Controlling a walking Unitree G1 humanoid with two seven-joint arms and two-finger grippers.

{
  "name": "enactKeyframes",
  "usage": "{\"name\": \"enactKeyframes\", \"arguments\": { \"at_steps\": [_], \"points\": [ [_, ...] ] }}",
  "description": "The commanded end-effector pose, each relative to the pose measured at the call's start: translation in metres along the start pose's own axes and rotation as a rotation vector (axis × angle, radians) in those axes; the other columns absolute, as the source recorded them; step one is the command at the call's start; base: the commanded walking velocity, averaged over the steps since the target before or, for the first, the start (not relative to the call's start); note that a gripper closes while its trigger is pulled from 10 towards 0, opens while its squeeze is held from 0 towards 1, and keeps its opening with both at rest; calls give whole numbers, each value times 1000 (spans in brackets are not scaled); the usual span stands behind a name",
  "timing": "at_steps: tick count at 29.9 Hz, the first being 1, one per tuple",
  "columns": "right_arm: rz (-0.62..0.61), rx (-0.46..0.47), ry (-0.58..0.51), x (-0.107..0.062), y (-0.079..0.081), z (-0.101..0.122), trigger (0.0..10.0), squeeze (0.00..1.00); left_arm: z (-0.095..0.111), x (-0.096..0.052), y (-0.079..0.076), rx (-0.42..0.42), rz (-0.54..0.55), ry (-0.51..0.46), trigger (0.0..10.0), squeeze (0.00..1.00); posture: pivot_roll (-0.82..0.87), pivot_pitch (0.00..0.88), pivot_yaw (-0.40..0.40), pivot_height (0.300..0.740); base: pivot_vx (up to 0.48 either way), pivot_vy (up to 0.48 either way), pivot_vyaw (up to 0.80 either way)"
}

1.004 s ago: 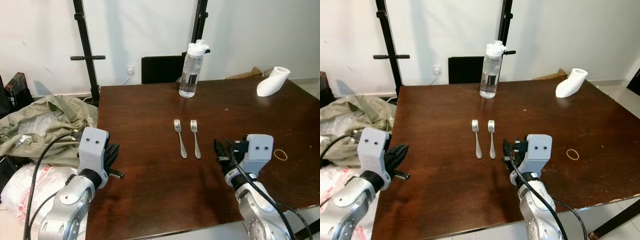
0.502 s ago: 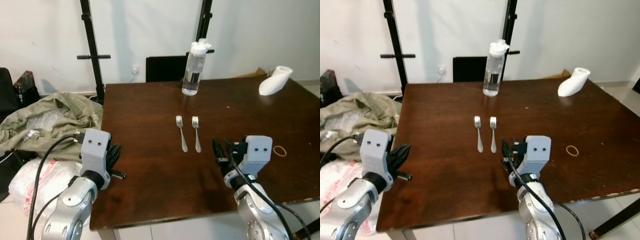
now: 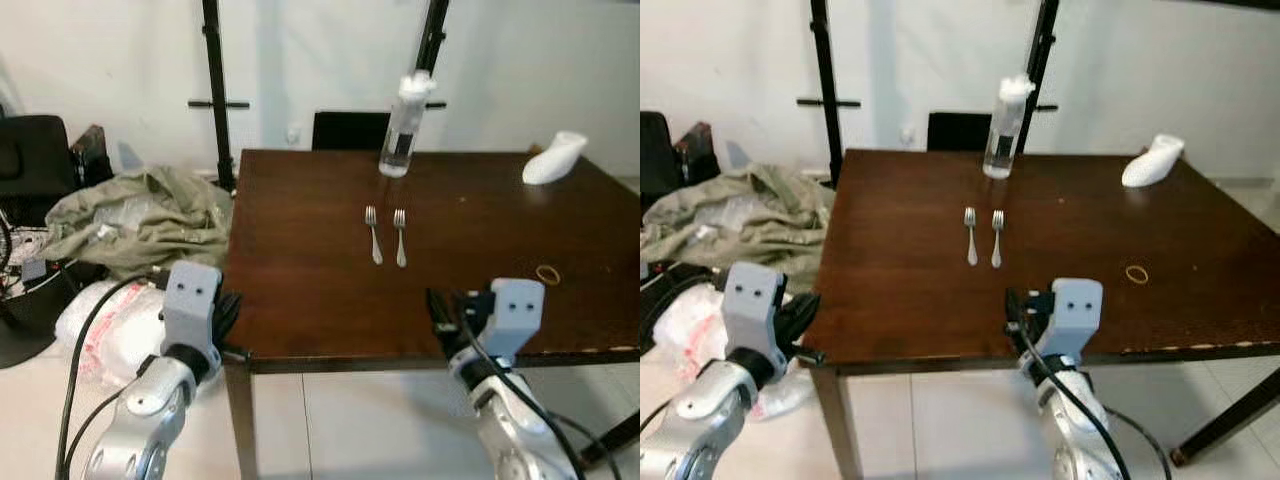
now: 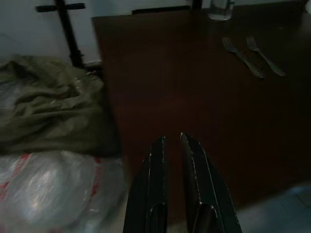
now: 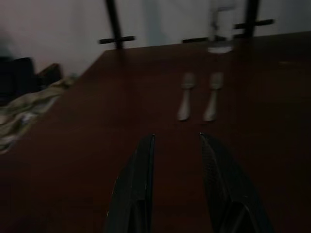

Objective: Setting the table

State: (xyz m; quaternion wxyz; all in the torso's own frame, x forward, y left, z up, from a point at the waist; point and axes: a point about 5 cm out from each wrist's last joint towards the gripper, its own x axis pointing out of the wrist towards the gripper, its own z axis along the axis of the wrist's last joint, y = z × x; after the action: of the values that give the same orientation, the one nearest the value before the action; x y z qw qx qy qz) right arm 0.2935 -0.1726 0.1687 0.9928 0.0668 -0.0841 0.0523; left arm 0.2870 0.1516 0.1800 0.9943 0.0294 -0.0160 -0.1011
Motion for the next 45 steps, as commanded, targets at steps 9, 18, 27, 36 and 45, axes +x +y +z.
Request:
{"name": "enactKeyframes", "arguments": {
  "at_steps": [9, 18, 27, 36, 45],
  "points": [
    [0, 20, 10, -2, 0, -1, 10000, 0, -6, 0, -1, -16, 3, 17, 10000, 0, 66, 45, 39, 740, -317, 0, 0],
    [-1, 45, 15, -3, 0, -2, 10000, 0, -7, 0, -1, -17, 4, 21, 10000, 0, 67, 47, 42, 740, -310, 0, 0],
    [0, 72, 22, -3, 0, -3, 10000, 0, -9, 1, 0, -18, 18, 39, 10000, 0, 68, 51, 44, 740, -131, 0, 0],
    [8, 106, 33, -4, 0, -4, 10000, 0, -11, 4, 2, -26, 34, 63, 10000, 0, 68, 53, 49, 740, 0, 0, 75],
    [21, 84, 42, -4, 1, -5, 10000, 0, -12, 5, 5, -17, 76, 72, 10000, 0, 69, 53, 50, 740, 0, 0, 790]
  ]
}}
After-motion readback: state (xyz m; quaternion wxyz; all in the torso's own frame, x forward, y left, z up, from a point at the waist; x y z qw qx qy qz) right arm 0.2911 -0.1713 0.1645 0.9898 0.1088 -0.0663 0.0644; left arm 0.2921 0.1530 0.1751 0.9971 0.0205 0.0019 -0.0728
